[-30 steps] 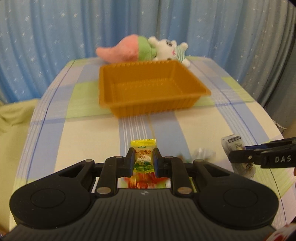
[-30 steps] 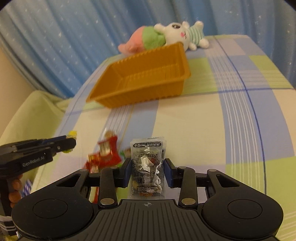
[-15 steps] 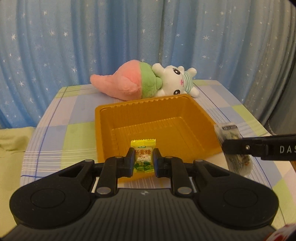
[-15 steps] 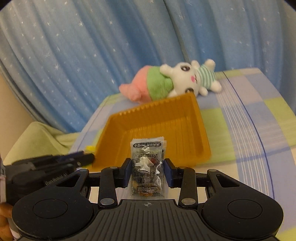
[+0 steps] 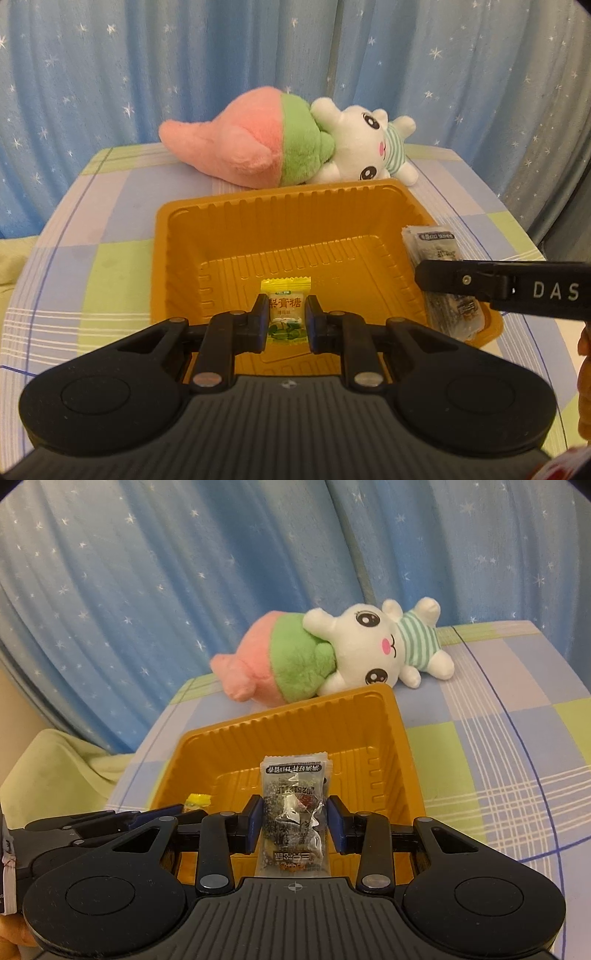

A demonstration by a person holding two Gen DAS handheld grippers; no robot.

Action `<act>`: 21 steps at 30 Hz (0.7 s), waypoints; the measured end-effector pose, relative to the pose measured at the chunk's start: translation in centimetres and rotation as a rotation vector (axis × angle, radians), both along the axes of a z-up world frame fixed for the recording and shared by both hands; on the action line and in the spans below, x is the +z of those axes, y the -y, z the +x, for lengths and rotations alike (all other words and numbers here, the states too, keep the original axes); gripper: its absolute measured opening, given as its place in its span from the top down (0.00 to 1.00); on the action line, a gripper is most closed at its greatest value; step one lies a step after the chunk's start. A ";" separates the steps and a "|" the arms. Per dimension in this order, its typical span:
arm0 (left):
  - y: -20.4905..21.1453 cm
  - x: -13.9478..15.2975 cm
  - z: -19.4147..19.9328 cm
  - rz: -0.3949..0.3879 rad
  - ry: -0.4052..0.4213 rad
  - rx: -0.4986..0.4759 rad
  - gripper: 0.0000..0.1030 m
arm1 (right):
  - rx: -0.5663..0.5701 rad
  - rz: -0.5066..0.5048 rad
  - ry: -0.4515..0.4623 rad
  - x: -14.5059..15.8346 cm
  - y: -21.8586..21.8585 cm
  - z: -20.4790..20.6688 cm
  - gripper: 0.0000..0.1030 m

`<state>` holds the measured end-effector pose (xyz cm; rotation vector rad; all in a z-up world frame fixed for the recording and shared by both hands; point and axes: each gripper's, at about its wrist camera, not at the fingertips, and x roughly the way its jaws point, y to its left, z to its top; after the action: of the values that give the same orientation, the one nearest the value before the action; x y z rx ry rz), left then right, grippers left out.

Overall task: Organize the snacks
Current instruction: 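Carry the nut packet and yellow-green candy over the orange tray with both tools, then open both tools to drop the nut packet and candy into the tray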

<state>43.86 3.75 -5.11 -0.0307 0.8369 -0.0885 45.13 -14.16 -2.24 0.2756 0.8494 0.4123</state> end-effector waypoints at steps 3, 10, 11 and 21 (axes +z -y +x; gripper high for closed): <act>0.4 -0.8 0.7 -0.002 -0.017 -0.005 0.82 | 0.000 -0.009 -0.010 -0.7 0.0 0.6 0.63; 1.2 -2.1 2.0 -0.008 -0.047 -0.010 0.82 | -0.014 -0.015 -0.029 -1.6 0.4 1.4 0.63; 1.2 -2.3 2.1 -0.009 -0.050 -0.009 0.82 | -0.016 -0.015 -0.030 -1.6 0.4 1.4 0.63; 0.2 -1.9 1.5 -0.031 -0.057 -0.005 0.80 | -0.019 -0.008 -0.040 -1.7 0.8 1.6 0.63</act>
<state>45.36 3.50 -7.00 -0.0606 0.8922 -0.1054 46.72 -14.98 -3.98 0.2850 0.8869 0.3865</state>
